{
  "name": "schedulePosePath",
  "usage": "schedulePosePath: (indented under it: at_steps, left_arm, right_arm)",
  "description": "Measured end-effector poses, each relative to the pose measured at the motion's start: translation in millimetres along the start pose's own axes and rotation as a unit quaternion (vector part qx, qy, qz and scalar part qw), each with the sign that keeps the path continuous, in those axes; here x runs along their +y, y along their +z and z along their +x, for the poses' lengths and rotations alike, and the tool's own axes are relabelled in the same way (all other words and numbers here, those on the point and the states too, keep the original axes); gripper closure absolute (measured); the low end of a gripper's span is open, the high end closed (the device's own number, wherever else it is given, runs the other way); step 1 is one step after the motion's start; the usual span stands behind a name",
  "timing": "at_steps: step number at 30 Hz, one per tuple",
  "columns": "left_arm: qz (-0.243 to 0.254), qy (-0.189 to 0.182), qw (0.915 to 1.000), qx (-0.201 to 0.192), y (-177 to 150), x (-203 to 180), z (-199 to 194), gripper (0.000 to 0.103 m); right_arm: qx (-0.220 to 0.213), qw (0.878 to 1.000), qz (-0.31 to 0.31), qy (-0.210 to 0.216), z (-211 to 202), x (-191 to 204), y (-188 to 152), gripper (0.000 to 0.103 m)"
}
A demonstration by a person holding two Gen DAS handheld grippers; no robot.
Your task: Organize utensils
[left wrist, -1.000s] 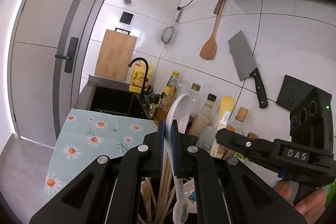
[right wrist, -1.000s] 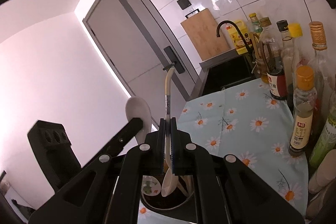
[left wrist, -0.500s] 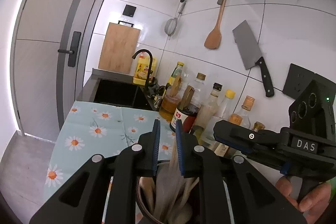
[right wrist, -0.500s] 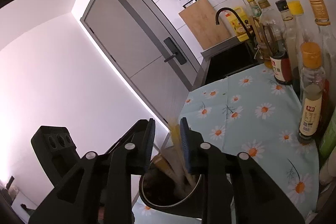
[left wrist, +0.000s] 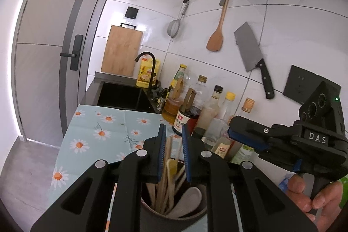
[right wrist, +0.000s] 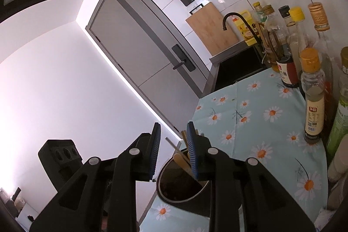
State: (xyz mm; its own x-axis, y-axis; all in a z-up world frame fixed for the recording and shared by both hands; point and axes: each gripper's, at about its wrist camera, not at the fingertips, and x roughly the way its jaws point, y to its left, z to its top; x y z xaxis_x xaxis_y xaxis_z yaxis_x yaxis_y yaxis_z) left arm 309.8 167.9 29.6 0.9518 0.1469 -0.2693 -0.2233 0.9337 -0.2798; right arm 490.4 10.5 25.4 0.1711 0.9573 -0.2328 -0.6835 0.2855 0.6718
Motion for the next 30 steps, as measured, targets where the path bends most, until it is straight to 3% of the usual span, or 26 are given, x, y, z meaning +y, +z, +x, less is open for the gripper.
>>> schedulePosePath:
  at_steps: [9, 12, 18, 23, 30]
  left_arm:
    - [0.005, -0.017, 0.9998, 0.002, -2.1, -11.0, -52.0, 0.084]
    - [0.006, -0.024, 0.9996, 0.011, -5.1, -13.0, -71.1, 0.077]
    - [0.003, -0.049, 0.9985, 0.023, -15.2, -17.7, -121.9, 0.071]
    - [0.015, -0.057, 0.9976, 0.038, -28.1, -22.4, -157.8, 0.056]
    - [0.029, -0.051, 0.9964, 0.061, -47.3, -25.0, -199.2, 0.055]
  right_arm:
    - [-0.011, 0.999, -0.045, -0.026, -36.1, 35.9, -12.1, 0.071]
    - [-0.016, 0.997, -0.057, -0.04, -52.6, 49.1, -20.2, 0.067]
    - [-0.016, 0.992, -0.092, -0.084, -90.0, 78.6, -50.3, 0.048]
    - [-0.008, 0.988, -0.099, -0.116, -118.7, 99.7, -84.6, 0.035]
    - [-0.001, 0.981, -0.109, -0.163, -152.7, 123.8, -131.5, 0.013]
